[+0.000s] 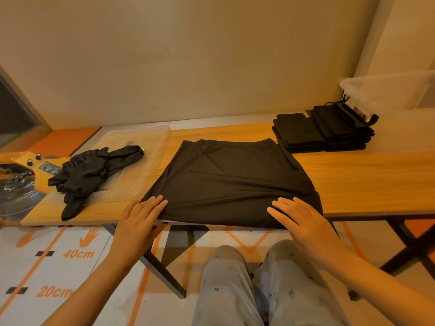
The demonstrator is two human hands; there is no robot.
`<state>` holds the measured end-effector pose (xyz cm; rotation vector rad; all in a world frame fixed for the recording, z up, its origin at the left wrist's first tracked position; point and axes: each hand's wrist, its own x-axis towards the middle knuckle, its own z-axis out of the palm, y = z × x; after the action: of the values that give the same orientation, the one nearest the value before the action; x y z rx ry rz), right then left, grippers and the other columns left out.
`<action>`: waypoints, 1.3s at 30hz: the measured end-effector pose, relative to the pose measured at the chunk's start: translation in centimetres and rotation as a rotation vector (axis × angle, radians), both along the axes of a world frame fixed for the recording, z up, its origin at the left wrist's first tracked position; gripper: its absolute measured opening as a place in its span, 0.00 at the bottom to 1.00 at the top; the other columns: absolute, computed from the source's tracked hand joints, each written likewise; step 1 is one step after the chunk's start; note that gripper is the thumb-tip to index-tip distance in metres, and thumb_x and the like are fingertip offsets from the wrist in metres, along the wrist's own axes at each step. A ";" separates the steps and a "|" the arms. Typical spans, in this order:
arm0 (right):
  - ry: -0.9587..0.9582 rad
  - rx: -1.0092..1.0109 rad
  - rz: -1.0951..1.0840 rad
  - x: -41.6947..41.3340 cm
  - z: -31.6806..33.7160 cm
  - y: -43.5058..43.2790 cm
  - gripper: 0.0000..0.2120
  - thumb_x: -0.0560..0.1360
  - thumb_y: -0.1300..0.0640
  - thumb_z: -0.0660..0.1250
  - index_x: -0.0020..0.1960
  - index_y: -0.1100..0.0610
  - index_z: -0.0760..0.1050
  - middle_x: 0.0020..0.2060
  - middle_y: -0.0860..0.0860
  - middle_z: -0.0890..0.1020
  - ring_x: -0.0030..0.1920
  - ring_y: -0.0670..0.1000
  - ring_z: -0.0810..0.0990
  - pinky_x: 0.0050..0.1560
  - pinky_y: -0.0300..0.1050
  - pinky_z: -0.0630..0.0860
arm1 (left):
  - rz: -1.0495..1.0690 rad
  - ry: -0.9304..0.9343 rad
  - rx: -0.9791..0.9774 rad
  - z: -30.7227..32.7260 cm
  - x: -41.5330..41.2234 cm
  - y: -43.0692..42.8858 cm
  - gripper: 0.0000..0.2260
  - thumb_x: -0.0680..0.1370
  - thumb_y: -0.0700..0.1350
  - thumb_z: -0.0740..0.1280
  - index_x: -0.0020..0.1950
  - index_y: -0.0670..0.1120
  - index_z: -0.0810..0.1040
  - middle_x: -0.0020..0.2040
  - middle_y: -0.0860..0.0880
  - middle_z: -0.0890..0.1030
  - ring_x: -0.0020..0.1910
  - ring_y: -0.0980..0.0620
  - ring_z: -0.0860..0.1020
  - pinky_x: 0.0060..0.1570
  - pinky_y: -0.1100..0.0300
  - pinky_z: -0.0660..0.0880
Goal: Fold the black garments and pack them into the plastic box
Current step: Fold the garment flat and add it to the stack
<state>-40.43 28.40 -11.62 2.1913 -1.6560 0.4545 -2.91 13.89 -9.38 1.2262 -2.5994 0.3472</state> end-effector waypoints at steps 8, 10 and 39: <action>-0.238 -0.007 0.041 -1.8 1.6 1.7 0.26 0.66 0.68 0.74 0.63 0.58 0.76 0.57 0.54 0.81 0.59 0.53 0.80 0.63 0.44 0.71 | -0.034 0.024 -0.048 0.0 1.4 0.8 0.38 0.58 0.35 0.81 0.67 0.44 0.73 0.65 0.42 0.76 0.61 0.40 0.77 0.73 0.57 0.48; -0.364 0.047 0.009 -1.9 2.7 1.6 0.22 0.69 0.69 0.73 0.62 0.58 0.77 0.53 0.53 0.83 0.53 0.52 0.83 0.54 0.40 0.76 | -0.058 0.050 -0.057 0.3 1.6 0.9 0.38 0.56 0.32 0.81 0.65 0.43 0.76 0.63 0.42 0.78 0.60 0.41 0.78 0.73 0.58 0.50; -1.430 0.130 0.190 3.8 26.7 -8.6 0.10 0.79 0.56 0.61 0.48 0.52 0.82 0.41 0.52 0.85 0.41 0.47 0.83 0.37 0.39 0.80 | 0.456 0.683 -0.503 33.4 -7.3 -19.5 0.12 0.81 0.44 0.57 0.57 0.42 0.79 0.51 0.37 0.75 0.44 0.35 0.76 0.41 0.49 0.70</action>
<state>-36.68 19.84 15.11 2.1277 -1.9720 2.4102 -10.18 -5.65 24.03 1.4104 -1.5348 0.5133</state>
